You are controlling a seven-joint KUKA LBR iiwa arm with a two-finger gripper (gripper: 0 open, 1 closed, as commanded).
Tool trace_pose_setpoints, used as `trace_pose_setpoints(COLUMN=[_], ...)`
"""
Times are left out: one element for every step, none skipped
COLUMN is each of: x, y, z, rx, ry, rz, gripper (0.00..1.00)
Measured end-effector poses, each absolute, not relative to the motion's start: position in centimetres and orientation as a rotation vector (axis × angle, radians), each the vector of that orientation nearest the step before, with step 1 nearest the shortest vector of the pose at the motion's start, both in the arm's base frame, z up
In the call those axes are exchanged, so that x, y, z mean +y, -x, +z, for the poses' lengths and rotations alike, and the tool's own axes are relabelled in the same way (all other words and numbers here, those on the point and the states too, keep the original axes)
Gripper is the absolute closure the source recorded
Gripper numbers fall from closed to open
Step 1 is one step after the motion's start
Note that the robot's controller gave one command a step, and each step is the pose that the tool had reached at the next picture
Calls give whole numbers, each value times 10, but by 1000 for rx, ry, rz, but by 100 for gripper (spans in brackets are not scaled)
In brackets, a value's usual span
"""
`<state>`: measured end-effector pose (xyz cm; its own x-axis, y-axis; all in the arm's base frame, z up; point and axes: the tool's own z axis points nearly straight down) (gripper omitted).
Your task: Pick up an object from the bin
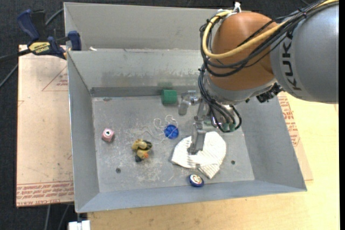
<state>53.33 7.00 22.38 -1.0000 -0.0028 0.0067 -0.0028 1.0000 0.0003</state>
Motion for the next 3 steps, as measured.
trace_pose_setpoints(x=[69,47,68], y=[-535,-519,-511], z=[228,153,121], rx=[-3143,-3136,-3139], ry=[1,-187,127], rz=[-2,-2,-3], gripper=[0,0,0])
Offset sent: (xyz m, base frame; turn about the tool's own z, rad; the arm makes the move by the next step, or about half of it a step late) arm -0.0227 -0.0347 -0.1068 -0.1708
